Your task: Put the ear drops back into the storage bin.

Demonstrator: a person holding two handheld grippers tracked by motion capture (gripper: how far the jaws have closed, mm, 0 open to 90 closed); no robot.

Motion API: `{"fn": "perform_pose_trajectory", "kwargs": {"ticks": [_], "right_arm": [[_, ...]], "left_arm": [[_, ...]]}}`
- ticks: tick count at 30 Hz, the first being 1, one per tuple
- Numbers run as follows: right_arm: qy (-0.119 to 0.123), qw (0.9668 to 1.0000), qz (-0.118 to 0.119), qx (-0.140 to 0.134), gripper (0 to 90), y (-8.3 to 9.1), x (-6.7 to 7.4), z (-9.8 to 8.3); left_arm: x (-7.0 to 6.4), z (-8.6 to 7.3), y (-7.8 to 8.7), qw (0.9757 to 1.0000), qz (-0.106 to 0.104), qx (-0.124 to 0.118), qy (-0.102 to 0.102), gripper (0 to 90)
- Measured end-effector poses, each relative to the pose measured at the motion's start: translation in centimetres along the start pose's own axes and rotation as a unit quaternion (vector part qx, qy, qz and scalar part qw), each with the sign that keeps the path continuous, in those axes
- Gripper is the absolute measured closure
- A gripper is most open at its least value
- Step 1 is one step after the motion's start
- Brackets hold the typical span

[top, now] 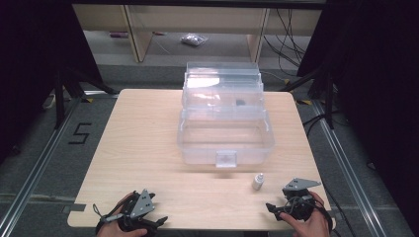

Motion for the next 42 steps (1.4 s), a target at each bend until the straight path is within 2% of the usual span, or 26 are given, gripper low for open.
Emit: {"fn": "perform_pose_trajectory", "kwargs": {"ticks": [5, 6, 8, 9, 10, 11, 12, 16, 17, 18, 19, 23, 25, 26, 27, 30, 31, 33, 34, 35, 36, 42], "right_arm": [[-0.003, 0.9999, 0.002, 0.012, 20.1, 0.0, -0.1, -0.1], [-0.003, 0.9999, 0.000, 0.013, 20.1, -0.1, -0.2, -0.1], [0.002, 0.9997, 0.000, 0.022, 20.1, 0.1, -0.3, 0.0], [0.006, 0.9999, -0.004, 0.008, 20.0, -0.1, -0.4, 0.0], [-0.001, 0.9997, -0.002, 0.022, 20.1, 0.1, -0.3, 0.1], [-0.001, 0.9997, -0.002, 0.022, 20.1, 0.1, -0.3, 0.1], [0.003, 0.9999, -0.005, 0.011, 20.1, -0.1, -0.3, 0.1], [0.007, 0.9993, -0.005, 0.037, 20.9, 0.1, -0.2, 0.5], [0.007, 0.9993, -0.005, 0.037, 20.9, 0.1, -0.2, 0.5], [0.017, 0.9992, -0.006, 0.035, 21.0, 0.1, -0.3, 0.6], [0.007, 0.9992, -0.008, 0.040, 21.3, 0.3, -0.2, 0.8], [0.012, 0.9991, -0.015, 0.037, 22.0, 0.7, -0.3, 1.4], [0.024, 0.9987, -0.015, 0.041, 22.2, 0.9, -0.4, 1.7], [0.012, 0.9986, -0.014, 0.050, 22.6, 1.0, -0.1, 2.0], [0.026, 0.9984, -0.016, 0.048, 23.0, 1.0, -0.3, 2.2], [0.028, 0.9985, -0.015, 0.044, 23.3, 0.9, -0.2, 2.4], [0.037, 0.9979, -0.017, 0.051, 23.6, 1.0, -0.2, 2.7], [0.034, 0.9979, -0.016, 0.053, 23.8, 1.0, -0.2, 2.7], [0.040, 0.9976, -0.017, 0.054, 24.1, 0.9, -0.2, 2.9], [0.035, 0.9976, -0.011, 0.060, 24.1, 1.0, -0.1, 3.0], [0.036, 0.9974, -0.013, 0.061, 24.1, 1.0, -0.1, 3.1], [0.045, 0.9967, -0.013, 0.066, 24.6, 0.7, 0.2, 3.8]], "left_arm": [[0.0, 0.0, -0.1, 1.0000, -0.002, 0.000, 0.006, 17.1], [-0.1, -0.1, -0.1, 0.9999, -0.004, -0.002, 0.015, 17.1], [-0.1, 0.0, -0.1, 0.9999, -0.005, -0.002, 0.013, 17.1], [0.0, 0.0, -0.1, 1.0000, -0.007, 0.000, 0.005, 17.1], [0.0, 0.0, -0.1, 0.9999, -0.008, -0.001, 0.007, 17.1], [0.0, 0.0, -0.1, 0.9999, -0.008, -0.001, 0.007, 17.0], [0.0, 0.0, -0.1, 0.9999, -0.008, -0.001, 0.007, 17.0], [0.0, -0.1, -0.2, 0.9999, -0.007, 0.000, 0.009, 16.9], [0.0, -0.1, -0.2, 0.9999, -0.007, 0.000, 0.009, 17.0], [0.0, -0.1, -0.2, 0.9999, -0.006, 0.001, 0.008, 17.0], [0.0, -0.1, -0.2, 0.9999, -0.006, 0.000, 0.008, 16.9], [0.1, 0.0, -0.2, 1.0000, -0.006, 0.001, 0.005, 17.0], [0.1, -0.1, -0.2, 1.0000, -0.006, 0.001, 0.006, 16.9], [0.1, -0.1, -0.2, 1.0000, -0.005, 0.000, 0.006, 16.9], [0.1, -0.1, -0.2, 1.0000, -0.005, 0.000, 0.006, 16.9], [0.1, -0.1, -0.2, 1.0000, -0.005, 0.001, 0.005, 16.9], [0.1, 0.0, -0.2, 1.0000, -0.006, 0.001, 0.006, 17.0], [0.0, 0.0, -0.2, 1.0000, -0.007, 0.001, 0.005, 16.9], [0.0, 0.0, -0.2, 1.0000, -0.007, 0.001, 0.006, 17.0], [0.0, 0.0, -0.2, 1.0000, -0.007, 0.001, 0.006, 16.9], [-0.1, 0.0, -0.2, 0.9999, -0.010, -0.004, 0.012, 17.0], [0.0, 0.0, -0.2, 1.0000, -0.006, 0.001, 0.006, 16.9]]}}
Point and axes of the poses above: each handheld gripper's, and its own axes: y roughly backward along the jaws, z roughly out of its top, x roughly to its left, the point moved 2 cm from there along -y, roughly forward along the jaws, and after that the axes turned 7 degrees about -z, right-handed, at the moved point
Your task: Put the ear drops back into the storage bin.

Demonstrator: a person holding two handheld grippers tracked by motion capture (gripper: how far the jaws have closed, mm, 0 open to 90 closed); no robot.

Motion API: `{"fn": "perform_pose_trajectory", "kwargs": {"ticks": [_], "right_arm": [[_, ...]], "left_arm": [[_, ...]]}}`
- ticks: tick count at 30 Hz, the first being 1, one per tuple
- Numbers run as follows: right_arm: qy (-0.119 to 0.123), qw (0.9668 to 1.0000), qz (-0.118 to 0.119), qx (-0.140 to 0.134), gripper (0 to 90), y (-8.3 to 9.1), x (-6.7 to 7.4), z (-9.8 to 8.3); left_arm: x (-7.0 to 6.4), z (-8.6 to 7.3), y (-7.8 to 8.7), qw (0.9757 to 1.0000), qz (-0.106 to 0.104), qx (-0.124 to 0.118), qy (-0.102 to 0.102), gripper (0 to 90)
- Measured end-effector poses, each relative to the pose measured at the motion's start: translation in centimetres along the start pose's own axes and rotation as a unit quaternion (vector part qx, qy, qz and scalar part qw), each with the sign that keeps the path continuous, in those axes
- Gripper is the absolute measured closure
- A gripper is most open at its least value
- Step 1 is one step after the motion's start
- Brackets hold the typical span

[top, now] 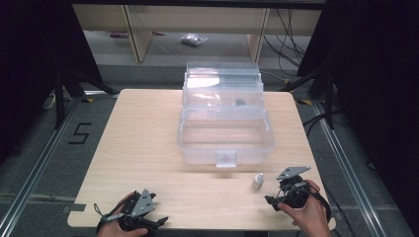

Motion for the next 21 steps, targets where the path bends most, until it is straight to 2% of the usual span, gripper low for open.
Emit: {"fn": "perform_pose_trajectory", "kwargs": {"ticks": [7, 8, 10, 12, 14, 16, 21], "right_arm": [[0.005, 0.9999, 0.002, 0.015, 24.2, 0.0, 0.3, 1.1], [0.007, 0.9999, 0.001, 0.015, 24.2, -0.1, 0.3, 1.2], [0.009, 0.9997, 0.001, 0.022, 24.2, -0.1, 0.4, 1.6], [0.014, 0.9995, 0.001, 0.027, 24.3, -0.1, 0.5, 2.1], [0.031, 0.9992, -0.004, 0.023, 24.5, -0.3, 0.4, 2.6], [0.042, 0.9986, -0.008, 0.032, 24.6, -0.4, 0.4, 3.3], [0.052, 0.9974, -0.013, 0.048, 24.8, -0.6, 0.4, 3.8]], "left_arm": [[-0.1, 0.0, 0.0, 1.0000, -0.005, -0.005, 0.006, 16.9], [0.0, 0.0, 0.1, 0.9999, -0.009, 0.004, -0.003, 16.9], [0.0, 0.0, 0.0, 1.0000, 0.000, 0.001, -0.002, 17.0], [0.0, 0.0, 0.0, 1.0000, 0.000, -0.001, 0.000, 16.9], [0.0, 0.0, 0.0, 1.0000, 0.001, -0.001, 0.001, 16.9], [0.0, 0.0, 0.0, 1.0000, 0.000, -0.001, 0.000, 16.9], [0.0, 0.0, 0.1, 1.0000, -0.002, -0.002, 0.001, 16.9]]}}
Point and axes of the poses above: each handheld gripper's, and its own axes: y roughly backward along the jaws, z roughly out of its top, x roughly to its left, the point moved 2 cm from there along -y, roughly forward along the jaws, and after that the axes turned 7 degrees about -z, right-handed, at the moved point
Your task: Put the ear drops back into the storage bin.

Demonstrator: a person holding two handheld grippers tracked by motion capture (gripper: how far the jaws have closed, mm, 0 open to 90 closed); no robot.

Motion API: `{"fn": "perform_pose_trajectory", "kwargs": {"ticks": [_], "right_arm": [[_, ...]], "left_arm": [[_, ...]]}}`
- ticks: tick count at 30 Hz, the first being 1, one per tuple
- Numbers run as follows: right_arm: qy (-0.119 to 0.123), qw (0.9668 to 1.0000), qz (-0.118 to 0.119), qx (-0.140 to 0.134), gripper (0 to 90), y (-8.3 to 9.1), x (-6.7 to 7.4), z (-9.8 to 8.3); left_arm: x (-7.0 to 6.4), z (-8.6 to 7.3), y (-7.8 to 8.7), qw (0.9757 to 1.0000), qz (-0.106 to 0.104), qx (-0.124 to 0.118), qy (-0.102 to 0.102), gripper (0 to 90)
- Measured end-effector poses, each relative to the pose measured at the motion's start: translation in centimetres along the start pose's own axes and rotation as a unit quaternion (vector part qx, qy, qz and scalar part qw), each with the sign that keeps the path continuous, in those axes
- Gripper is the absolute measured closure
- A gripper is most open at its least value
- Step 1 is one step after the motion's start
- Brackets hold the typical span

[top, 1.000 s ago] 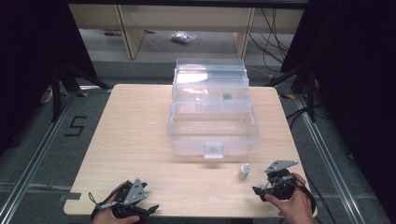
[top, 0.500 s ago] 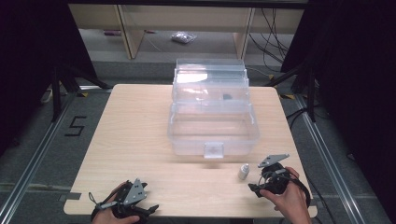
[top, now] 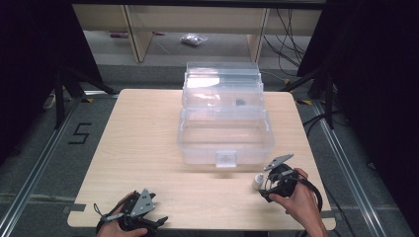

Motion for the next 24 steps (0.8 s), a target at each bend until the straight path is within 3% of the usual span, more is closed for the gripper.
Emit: {"fn": "perform_pose_trajectory", "kwargs": {"ticks": [9, 11, 12, 13, 14, 18, 22, 24], "right_arm": [[0.019, 0.9998, 0.002, 0.009, 27.8, -0.7, -0.1, 0.8], [0.019, 0.9997, 0.004, 0.014, 28.7, -0.8, -0.1, 1.1], [0.020, 0.9997, 0.003, 0.017, 29.7, -0.9, -0.1, 1.2], [0.030, 0.9995, 0.001, 0.012, 30.4, -1.0, -0.3, 1.4], [0.025, 0.9995, 0.001, 0.019, 31.0, -1.1, -0.2, 1.6], [0.041, 0.9989, 0.001, 0.020, 35.0, -1.5, -0.2, 2.2], [0.039, 0.9987, 0.006, 0.032, 37.7, -1.7, 0.0, 2.5], [0.052, 0.9982, 0.005, 0.029, 38.7, -1.8, -0.1, 2.9]], "left_arm": [[0.0, 0.0, -0.1, 1.0000, 0.002, 0.000, 0.000, 16.9], [-0.1, 0.0, -0.1, 1.0000, -0.006, -0.002, 0.004, 16.9], [0.0, 0.0, 0.0, 1.0000, -0.005, 0.006, -0.004, 16.9], [0.0, 0.0, -0.1, 1.0000, 0.004, 0.000, 0.000, 16.9], [0.0, 0.0, -0.1, 1.0000, 0.003, 0.000, -0.001, 16.9], [0.0, 0.0, 0.0, 1.0000, 0.000, 0.000, -0.001, 16.9], [0.0, 0.0, -0.1, 1.0000, 0.002, 0.000, -0.001, 16.9], [0.0, 0.0, -0.1, 1.0000, 0.000, 0.000, -0.001, 16.9]]}}
Point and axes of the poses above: each handheld gripper's, and its own axes: y roughly backward along the jaws, z roughly out of its top, x roughly to its left, the point moved 2 cm from there along -y, roughly forward along the jaws, and after that the axes turned 7 degrees about -z, right-handed, at the moved point
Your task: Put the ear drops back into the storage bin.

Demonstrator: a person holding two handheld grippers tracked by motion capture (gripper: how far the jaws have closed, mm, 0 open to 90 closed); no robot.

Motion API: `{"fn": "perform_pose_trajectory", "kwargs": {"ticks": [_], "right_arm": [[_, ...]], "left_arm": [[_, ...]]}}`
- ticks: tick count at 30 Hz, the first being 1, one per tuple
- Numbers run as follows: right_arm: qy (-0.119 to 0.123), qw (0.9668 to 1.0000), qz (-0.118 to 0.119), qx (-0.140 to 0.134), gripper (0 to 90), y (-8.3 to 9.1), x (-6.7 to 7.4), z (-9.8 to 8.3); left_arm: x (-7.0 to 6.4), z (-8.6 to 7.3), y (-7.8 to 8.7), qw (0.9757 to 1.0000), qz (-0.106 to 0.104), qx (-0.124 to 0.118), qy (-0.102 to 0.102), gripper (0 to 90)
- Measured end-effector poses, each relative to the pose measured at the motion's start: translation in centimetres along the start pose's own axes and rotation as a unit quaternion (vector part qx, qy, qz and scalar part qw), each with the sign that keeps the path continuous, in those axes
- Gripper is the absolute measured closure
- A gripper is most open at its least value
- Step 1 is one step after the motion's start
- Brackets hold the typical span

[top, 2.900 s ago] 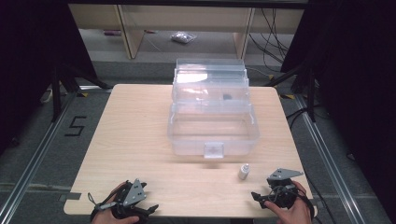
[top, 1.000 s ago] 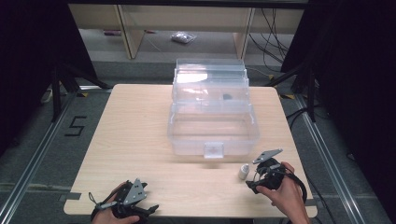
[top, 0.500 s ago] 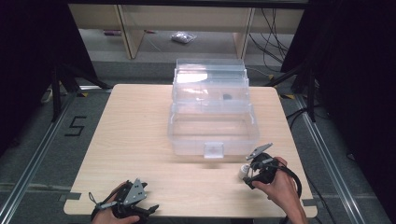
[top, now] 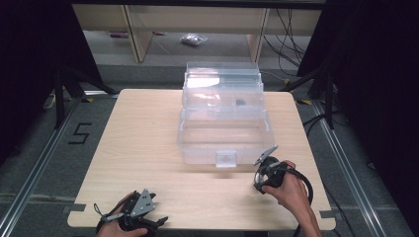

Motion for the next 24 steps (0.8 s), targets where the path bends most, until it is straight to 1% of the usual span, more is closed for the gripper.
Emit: {"fn": "perform_pose_trajectory", "kwargs": {"ticks": [1, 3, 4, 5, 6, 7, 8, 10, 11, 13, 14, 15, 16, 17, 24], "right_arm": [[0.000, 1.0000, 0.000, 0.000, 38.7, 0.0, 0.0, 0.0], [-0.003, 1.0000, 0.001, 0.009, 40.0, -0.1, 0.1, 0.2], [-0.001, 0.9999, 0.005, 0.011, 40.6, -0.2, 0.1, 0.3], [0.001, 0.9999, 0.005, 0.013, 42.2, -0.4, 0.1, 0.4], [0.001, 0.9999, 0.005, 0.013, 42.2, -0.4, 0.1, 0.4], [0.008, 0.9999, 0.004, 0.013, 42.7, -0.5, 0.0, 0.5], [0.007, 0.9998, 0.006, 0.018, 44.0, -0.6, 0.0, 0.6], [0.008, 0.9997, 0.007, 0.020, 44.7, -0.6, 0.0, 0.7], [0.012, 0.9997, 0.005, 0.022, 46.8, -0.7, -0.1, 0.9], [0.010, 0.9996, 0.007, 0.025, 47.3, -0.7, 0.0, 0.9], [0.016, 0.9995, 0.009, 0.025, 47.7, -0.8, 0.0, 1.0], [0.009, 0.9995, 0.009, 0.028, 48.2, -0.8, 0.1, 1.0], [0.018, 0.9994, 0.010, 0.027, 48.8, -0.9, 0.0, 1.1], [0.014, 0.9994, 0.010, 0.031, 49.7, -1.0, 0.1, 1.1], [0.022, 0.9989, 0.009, 0.039, 53.1, -1.6, 0.1, 1.4]], "left_arm": [[0.0, 0.0, 0.0, 1.0000, -0.001, 0.001, 0.000, 16.9], [0.0, 0.0, 0.0, 1.0000, -0.001, 0.001, 0.000, 16.9], [0.0, 0.0, 0.0, 1.0000, -0.001, 0.000, 0.000, 16.9], [-0.1, 0.0, 0.1, 1.0000, -0.008, 0.003, -0.001, 16.9], [0.0, 0.0, 0.0, 1.0000, -0.003, 0.000, 0.000, 16.9], [0.0, 0.0, 0.0, 1.0000, -0.001, 0.000, 0.001, 16.9], [0.0, 0.0, 0.0, 1.0000, -0.001, 0.000, 0.000, 16.9], [0.0, 0.0, 0.0, 1.0000, 0.000, 0.000, 0.000, 16.9], [0.0, 0.0, 0.0, 1.0000, -0.001, 0.000, 0.000, 16.9], [0.0, 0.0, 0.0, 1.0000, -0.001, 0.001, 0.000, 16.9], [0.0, 0.0, 0.0, 1.0000, 0.000, 0.002, -0.002, 16.9], [0.0, 0.0, -0.1, 1.0000, 0.002, 0.000, 0.000, 16.9], [0.0, 0.0, 0.0, 1.0000, 0.000, 0.000, 0.000, 16.9], [0.0, 0.0, 0.0, 1.0000, -0.001, 0.000, 0.000, 16.9], [0.0, 0.0, 0.0, 1.0000, -0.002, 0.000, -0.001, 16.9]]}}
Point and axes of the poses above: each handheld gripper's, and its own axes: y roughly backward along the jaws, z roughly out of its top, x roughly to its left, the point moved 2 cm from there along -y, roughly forward along the jaws, and after that the axes turned 7 degrees about -z, right-handed, at the moved point
